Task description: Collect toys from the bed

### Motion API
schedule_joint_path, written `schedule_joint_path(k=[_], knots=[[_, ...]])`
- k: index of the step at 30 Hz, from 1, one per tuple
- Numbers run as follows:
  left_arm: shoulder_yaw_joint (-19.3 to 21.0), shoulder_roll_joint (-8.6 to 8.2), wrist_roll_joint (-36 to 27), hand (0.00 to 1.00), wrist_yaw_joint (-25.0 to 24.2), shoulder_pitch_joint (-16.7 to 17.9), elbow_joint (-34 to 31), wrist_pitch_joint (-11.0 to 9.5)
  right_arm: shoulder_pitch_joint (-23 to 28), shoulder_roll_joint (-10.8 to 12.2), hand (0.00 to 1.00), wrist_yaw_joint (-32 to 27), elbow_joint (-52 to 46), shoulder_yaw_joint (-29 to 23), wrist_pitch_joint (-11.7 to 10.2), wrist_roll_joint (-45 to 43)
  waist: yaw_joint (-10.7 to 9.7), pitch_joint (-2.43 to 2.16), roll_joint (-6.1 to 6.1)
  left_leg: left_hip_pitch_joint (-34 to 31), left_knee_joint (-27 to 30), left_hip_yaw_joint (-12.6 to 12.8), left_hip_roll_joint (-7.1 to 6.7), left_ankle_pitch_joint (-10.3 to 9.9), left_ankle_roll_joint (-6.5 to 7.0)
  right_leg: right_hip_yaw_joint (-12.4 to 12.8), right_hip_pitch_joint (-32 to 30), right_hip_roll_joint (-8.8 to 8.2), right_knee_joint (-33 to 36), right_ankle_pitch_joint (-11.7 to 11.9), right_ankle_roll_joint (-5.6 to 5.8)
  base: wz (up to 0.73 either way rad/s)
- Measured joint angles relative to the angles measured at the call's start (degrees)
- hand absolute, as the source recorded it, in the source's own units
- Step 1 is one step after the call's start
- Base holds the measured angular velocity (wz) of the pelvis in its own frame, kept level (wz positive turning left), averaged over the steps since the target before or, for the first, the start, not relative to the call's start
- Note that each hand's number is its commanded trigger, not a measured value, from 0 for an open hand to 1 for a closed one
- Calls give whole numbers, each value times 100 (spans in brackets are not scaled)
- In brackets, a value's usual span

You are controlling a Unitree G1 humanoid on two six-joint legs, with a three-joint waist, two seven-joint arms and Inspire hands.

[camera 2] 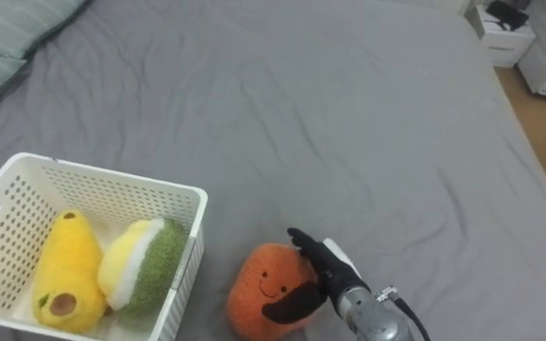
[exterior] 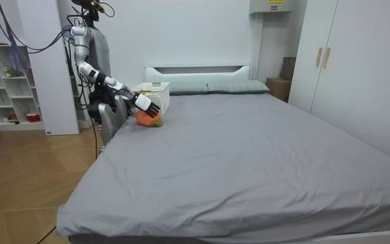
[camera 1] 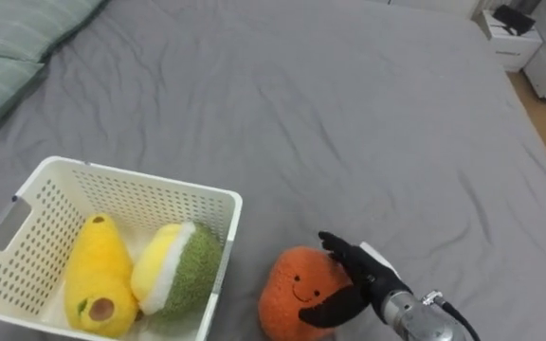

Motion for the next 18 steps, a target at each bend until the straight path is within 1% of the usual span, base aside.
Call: schedule_joint_path(k=[4, 6, 7, 8, 9, 12, 15, 18], knots=[[-11, 26, -6, 0, 1, -4, -5, 0, -137, 10, 0, 44, 188, 38, 0, -180, 11, 6, -12, -40, 0, -55, -9, -2, 4, -57, 15, 5, -56, -2, 6, 8], [-9, 25, -6, 0, 2, -20, -4, 0, -180, 14, 0, 45, 258, 32, 32, -279, 69, 1, -34, -48, -3, -58, -9, -2, 4, -73, 15, 9, -63, -2, 6, 6], [-8, 18, -3, 0, 3, -46, -2, 0, -186, 12, 19, 45, 258, 53, 39, -400, 128, 6, -41, -48, -5, -60, -6, -3, 3, -86, 13, 8, -64, -2, 6, 0], [4, 5, -5, 0, 10, -80, -2, 0, -199, 6, 66, 46, 260, 90, 40, -564, 148, 13, -52, -58, -6, -88, -5, -3, 3, -101, 2, 6, -65, -2, 6, 3], [7, 0, -5, 0, 18, -100, -2, 0, -204, 7, 100, 46, 260, 93, 42, -633, 159, 18, -58, -64, -6, -95, -6, -3, 3, -107, -2, 6, -67, -2, 6, 4], [4, -7, -18, 0, 39, -164, -8, 0, -251, 1, 100, 23, 260, 155, 59, -839, 285, 55, -77, -76, -7, -99, -5, -5, 4, -112, -14, 8, -71, -2, 6, 0], [1, -19, -28, 0, 75, -197, -8, 3, -310, -10, 100, -126, 290, 154, 55, -995, 314, 54, -83, -76, -7, -98, -6, -11, 8, -111, -14, 11, -74, -2, 6, 0], [2, -38, -101, 0, 135, -198, -6, 3, -407, 2, 100, -267, 515, 157, 38, -1076, 333, 56, -75, -72, -10, -98, -5, -12, 8, -108, -11, 14, -74, 0, 6, 0]])
